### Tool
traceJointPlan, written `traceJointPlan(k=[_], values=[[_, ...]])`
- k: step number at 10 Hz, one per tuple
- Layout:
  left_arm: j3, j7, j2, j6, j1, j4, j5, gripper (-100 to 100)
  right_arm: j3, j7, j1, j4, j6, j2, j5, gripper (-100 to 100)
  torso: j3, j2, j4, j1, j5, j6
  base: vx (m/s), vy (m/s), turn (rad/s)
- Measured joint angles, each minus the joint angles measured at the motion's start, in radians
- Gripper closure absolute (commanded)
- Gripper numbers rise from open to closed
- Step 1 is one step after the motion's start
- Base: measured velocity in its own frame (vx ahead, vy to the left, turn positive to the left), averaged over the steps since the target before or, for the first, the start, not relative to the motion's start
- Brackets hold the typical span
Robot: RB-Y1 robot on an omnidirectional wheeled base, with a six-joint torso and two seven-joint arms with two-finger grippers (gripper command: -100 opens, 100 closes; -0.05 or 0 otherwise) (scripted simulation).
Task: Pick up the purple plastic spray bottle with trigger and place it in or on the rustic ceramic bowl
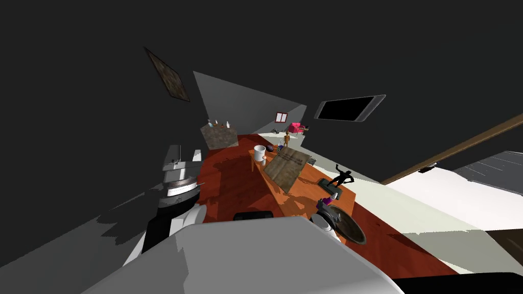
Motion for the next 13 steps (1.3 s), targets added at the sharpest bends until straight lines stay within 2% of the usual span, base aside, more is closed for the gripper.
traceJointPlan(k=[2,4,5,6,7,9,10,11,12,13], values=[[0.0,0.0,0.0,0.0,0.0,0.0,0.0,0,0.014,0.032,0.003,-0.048,-0.002,0.016,0.008,-100,0.001,0.002,0.0,0.002,0.001,-0.001,0.084,-0.064,-0.211],[0.0,0.0,0.0,0.0,0.0,0.0,0.0,0,0.054,0.053,0.017,-0.097,-0.009,0.038,0.047,-100,-0.001,-0.001,0.0,-0.001,0.0,0.0,0.128,-0.089,-0.369],[0.0,0.0,0.0,0.0,0.0,0.0,0.0,0,0.077,0.068,0.037,-0.139,-0.02,0.047,0.068,-100,-0.001,-0.001,0.0,-0.002,0.0,0.0,0.111,-0.079,-0.402],[0.0,0.0,0.0,0.0,0.0,0.0,0.0,0,0.097,0.07,0.035,-0.149,-0.023,0.055,0.088,-100,-0.001,0.0,0.0,-0.001,0.0,0.0,0.15,-0.086,-0.417],[0.0,0.0,0.0,0.0,0.0,0.0,0.0,0,0.129,0.06,0.016,-0.135,-0.026,0.068,0.124,-100,-0.001,-0.002,-0.001,-0.002,0.0,0.0,0.134,-0.089,-0.402],[0.0,0.0,0.0,0.0,0.0,0.0,0.0,0,0.145,0.096,0.059,-0.214,-0.034,0.082,0.133,-100,0.001,0.003,0.0,-0.001,0.0,0.0,0.08,-0.035,-0.299],[0.0,0.0,0.0,0.0,0.0,0.0,0.0,0,0.164,0.113,0.074,-0.262,-0.043,0.093,0.15,-100,0.001,0.002,0.0,-0.001,0.0,0.001,0.118,-0.031,-0.395],[0.0,0.0,0.0,0.0,0.0,0.0,0.0,0,0.183,0.122,0.08,-0.281,-0.043,0.105,0.168,-100,0.0,0.001,-0.001,-0.001,0.0,0.001,0.163,-0.029,-0.39],[0.0,0.0,0.0,0.0,0.0,0.0,0.0,0,0.206,0.144,0.102,-0.334,-0.045,0.129,0.187,-100,-0.001,-0.001,-0.001,-0.001,0.0,0.001,0.147,-0.042,-0.407],[0.0,0.0,0.0,0.0,0.0,0.0,0.0,0,0.226,0.154,0.101,-0.346,-0.049,0.137,0.206,-100,-0.001,-0.001,-0.001,-0.002,0.0,0.001,0.071,-0.031,-0.143]])
